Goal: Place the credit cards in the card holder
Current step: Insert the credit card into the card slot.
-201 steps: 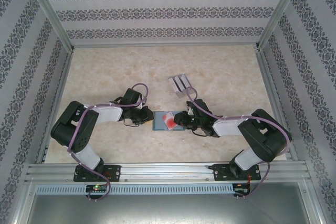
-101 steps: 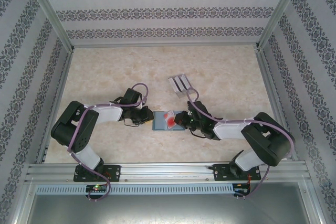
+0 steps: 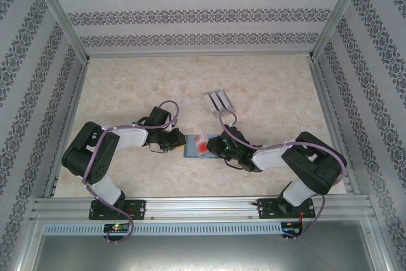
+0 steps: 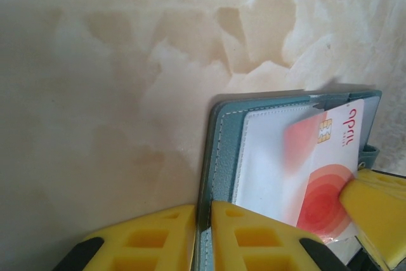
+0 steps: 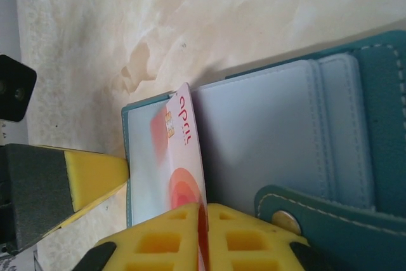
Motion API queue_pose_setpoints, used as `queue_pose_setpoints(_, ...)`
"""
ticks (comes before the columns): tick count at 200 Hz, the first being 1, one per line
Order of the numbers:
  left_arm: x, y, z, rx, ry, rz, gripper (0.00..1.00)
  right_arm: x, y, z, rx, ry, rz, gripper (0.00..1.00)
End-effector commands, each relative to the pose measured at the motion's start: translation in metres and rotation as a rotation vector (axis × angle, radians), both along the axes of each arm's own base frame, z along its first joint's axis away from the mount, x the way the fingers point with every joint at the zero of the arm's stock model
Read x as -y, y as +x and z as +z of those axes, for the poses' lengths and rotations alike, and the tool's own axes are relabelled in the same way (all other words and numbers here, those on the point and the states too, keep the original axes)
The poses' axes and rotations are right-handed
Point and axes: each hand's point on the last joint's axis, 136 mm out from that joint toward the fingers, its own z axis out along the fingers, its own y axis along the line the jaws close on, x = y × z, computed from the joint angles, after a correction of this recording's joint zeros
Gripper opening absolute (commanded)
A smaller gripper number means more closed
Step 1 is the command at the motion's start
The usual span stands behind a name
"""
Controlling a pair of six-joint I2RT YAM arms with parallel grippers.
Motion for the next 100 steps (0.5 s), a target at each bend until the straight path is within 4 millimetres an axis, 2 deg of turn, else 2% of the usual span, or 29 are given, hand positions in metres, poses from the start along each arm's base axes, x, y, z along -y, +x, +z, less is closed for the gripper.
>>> queue_pose_setpoints(1, -0.0009, -0.0017, -0.0314, -0.019, 0.051, 0.011, 0.18, 0.0025, -0.0093, -0.013, -0.035, -0.036, 0.023, 0.18)
queue_pose_setpoints(27, -0.0032, -0.001, -0.0318, -0.016, 0.065, 0.013, 0.18, 0.0073, -0.0131, -0.0127, -0.045, -0.042, 0.035, 0.23)
queue_pose_setpoints(54, -0.0028, -0.0026, -0.0326, -0.02, 0.061, 0.01, 0.17, 0.009, -0.0164, -0.015, -0.058, -0.067, 0.054, 0.23)
queue_pose_setpoints(83, -0.0018, -0.0034, -0.0361, -0.035, 0.059, 0.007, 0.12, 0.0042, -0.0167, -0.0164, -0.064, -0.056, 0.056, 0.12)
queue_pose_setpoints(100, 0.0005, -0.0044, -0.0365, -0.043, 0.044, 0.005, 0.06, 0.0001, -0.0154, -0.0189, -0.072, -0.053, 0.044, 0.11)
